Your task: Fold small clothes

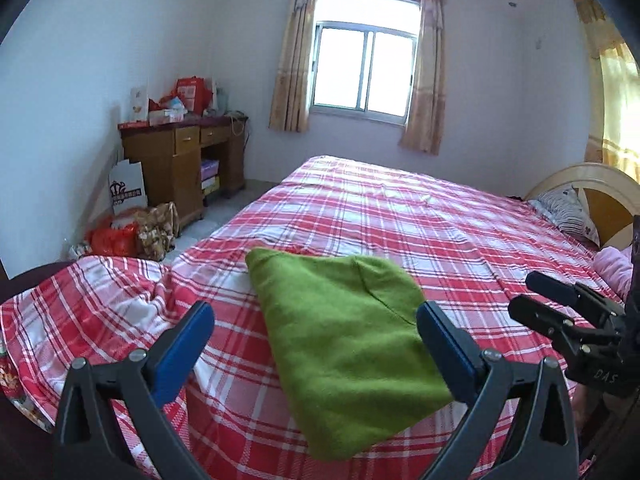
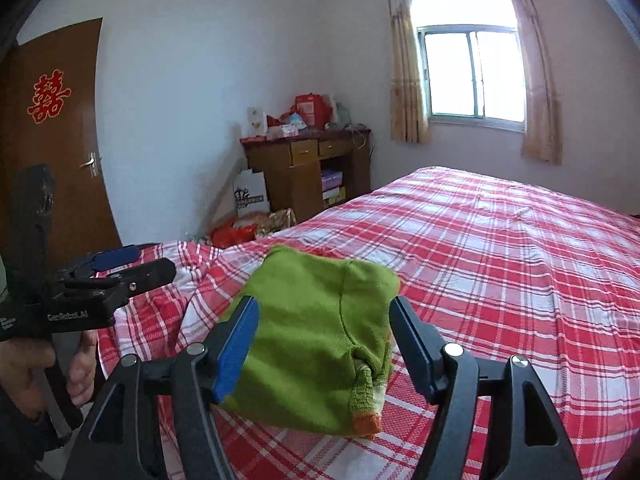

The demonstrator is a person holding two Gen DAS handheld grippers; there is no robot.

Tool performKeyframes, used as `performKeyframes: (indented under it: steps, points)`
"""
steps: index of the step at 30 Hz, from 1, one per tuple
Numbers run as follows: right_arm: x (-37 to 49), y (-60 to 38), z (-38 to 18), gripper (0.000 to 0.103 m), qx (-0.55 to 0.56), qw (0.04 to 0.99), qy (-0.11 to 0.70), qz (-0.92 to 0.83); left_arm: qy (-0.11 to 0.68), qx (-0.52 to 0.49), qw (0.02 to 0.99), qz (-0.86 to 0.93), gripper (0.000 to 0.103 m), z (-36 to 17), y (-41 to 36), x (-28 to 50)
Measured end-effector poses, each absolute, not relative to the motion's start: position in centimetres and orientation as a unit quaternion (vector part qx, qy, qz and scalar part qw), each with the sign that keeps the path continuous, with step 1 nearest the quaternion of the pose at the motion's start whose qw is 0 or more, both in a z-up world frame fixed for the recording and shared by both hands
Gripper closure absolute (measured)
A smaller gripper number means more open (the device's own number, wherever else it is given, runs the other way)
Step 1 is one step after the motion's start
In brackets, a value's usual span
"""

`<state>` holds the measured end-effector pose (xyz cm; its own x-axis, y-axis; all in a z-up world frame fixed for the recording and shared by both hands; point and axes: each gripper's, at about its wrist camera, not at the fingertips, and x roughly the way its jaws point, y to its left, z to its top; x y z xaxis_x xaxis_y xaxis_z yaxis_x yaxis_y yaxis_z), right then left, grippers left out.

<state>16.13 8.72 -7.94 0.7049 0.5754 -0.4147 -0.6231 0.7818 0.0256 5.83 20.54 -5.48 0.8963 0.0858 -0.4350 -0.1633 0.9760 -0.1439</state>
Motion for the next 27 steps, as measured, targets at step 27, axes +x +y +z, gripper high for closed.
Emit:
performKeyframes:
  steps: [27]
  points:
    - [14.7, 7.6, -7.3, 0.031, -0.053, 0.929, 0.192, 0.313, 0.214, -0.083, 0.971, 0.063, 0.000, -5.7, 19.8, 5.5]
